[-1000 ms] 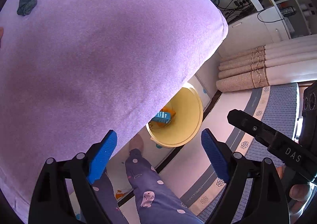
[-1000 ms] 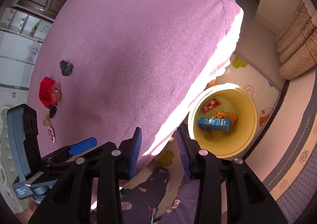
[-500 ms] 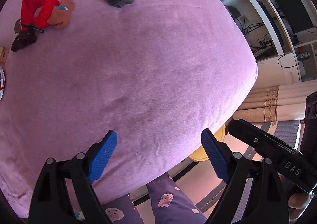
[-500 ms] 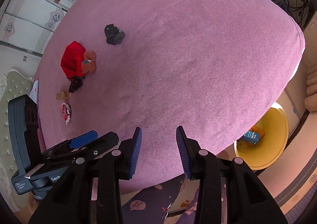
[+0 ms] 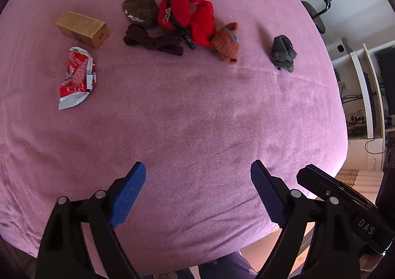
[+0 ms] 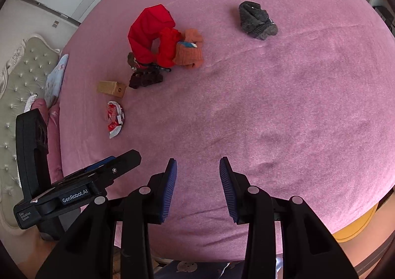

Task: Collect trash
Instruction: 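Return to the bed and grasp the red-and-white snack bag with left tool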

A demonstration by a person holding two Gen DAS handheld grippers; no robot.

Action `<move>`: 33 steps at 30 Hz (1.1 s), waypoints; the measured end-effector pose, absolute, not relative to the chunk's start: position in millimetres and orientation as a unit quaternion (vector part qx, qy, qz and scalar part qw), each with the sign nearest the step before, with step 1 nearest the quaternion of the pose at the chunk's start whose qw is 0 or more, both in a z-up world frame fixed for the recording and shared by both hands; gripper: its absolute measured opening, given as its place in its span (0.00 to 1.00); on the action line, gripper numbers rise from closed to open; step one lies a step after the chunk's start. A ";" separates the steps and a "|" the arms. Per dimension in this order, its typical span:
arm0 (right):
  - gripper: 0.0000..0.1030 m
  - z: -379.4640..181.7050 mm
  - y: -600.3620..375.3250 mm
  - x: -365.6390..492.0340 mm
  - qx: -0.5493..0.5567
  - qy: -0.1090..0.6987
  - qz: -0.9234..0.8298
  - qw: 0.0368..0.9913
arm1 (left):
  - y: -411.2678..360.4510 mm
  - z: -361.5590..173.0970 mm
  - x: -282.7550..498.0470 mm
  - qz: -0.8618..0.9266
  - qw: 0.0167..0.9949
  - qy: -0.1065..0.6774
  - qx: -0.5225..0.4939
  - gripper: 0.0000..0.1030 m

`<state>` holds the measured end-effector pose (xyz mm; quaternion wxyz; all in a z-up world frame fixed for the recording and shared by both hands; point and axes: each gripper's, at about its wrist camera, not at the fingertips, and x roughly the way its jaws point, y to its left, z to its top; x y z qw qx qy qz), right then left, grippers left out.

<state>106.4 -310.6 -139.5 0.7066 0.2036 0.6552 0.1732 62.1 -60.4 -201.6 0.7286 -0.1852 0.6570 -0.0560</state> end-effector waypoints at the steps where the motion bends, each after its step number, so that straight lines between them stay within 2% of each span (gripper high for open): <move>1: 0.36 -140.1 -301.7 112.0 0.201 0.656 0.179 0.705 | -49.6 -203.4 65.1 -0.045 0.730 0.654 -0.192 0.84; 16: 0.36 -172.2 -203.4 204.2 0.141 0.665 0.270 0.682 | 63.8 -245.2 119.9 0.100 0.726 0.637 -0.239 0.84; 27: 0.36 -196.6 -155.4 241.8 0.109 0.677 0.305 0.661 | 80.2 -299.4 147.2 0.123 0.700 0.661 -0.241 0.83; 29: 0.36 -198.4 -150.1 244.3 0.105 0.678 0.308 0.659 | 84.0 -306.1 152.4 0.126 0.699 0.662 -0.238 0.79; 33: 0.36 -201.3 -138.5 246.8 0.097 0.682 0.313 0.654 | 96.6 -315.5 157.0 0.139 0.693 0.664 -0.244 0.57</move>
